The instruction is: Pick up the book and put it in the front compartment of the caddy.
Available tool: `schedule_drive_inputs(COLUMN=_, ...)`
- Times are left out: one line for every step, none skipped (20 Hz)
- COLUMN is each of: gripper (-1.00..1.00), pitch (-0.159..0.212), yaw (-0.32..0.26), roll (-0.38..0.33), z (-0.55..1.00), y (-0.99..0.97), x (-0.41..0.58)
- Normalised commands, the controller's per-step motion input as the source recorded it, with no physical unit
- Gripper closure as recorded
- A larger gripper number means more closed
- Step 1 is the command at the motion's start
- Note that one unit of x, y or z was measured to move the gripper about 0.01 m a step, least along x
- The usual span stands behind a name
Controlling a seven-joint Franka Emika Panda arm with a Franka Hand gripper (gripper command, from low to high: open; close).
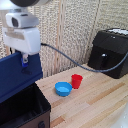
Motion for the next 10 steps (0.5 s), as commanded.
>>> schedule_drive_inputs(gripper=1.00, pitch=0.000, yaw=-0.119, roll=-0.154, z=-0.36, y=0.66, x=-0.049)
schedule_drive_inputs(gripper=1.00, pitch=0.000, yaw=-0.118, roll=-0.151, z=-0.35, y=0.65, x=-0.057)
schedule_drive_inputs(gripper=1.00, pitch=-0.002, yaw=-0.117, roll=-0.140, z=-0.35, y=0.61, x=-0.040)
schedule_drive_inputs(gripper=1.00, pitch=-0.026, yaw=-0.103, roll=-0.139, z=-0.32, y=0.51, x=-0.020)
schedule_drive_inputs(gripper=1.00, pitch=-0.033, yaw=-0.089, roll=-0.133, z=-0.33, y=0.46, x=0.000)
schedule_drive_inputs(gripper=1.00, pitch=-0.036, yaw=-0.069, roll=-0.125, z=-0.30, y=0.41, x=-0.014)
schedule_drive_inputs(gripper=1.00, pitch=-0.028, yaw=-0.073, roll=-0.101, z=-0.29, y=0.50, x=-0.029)
schedule_drive_inputs(gripper=1.00, pitch=-0.015, yaw=-0.079, roll=-0.052, z=-0.26, y=0.44, x=-0.043)
schedule_drive_inputs(gripper=1.00, pitch=0.000, yaw=-0.086, roll=-0.025, z=-0.24, y=0.44, x=-0.046)
schedule_drive_inputs(gripper=-1.00, pitch=0.000, yaw=-0.088, roll=0.000, z=-0.13, y=0.41, x=-0.009)
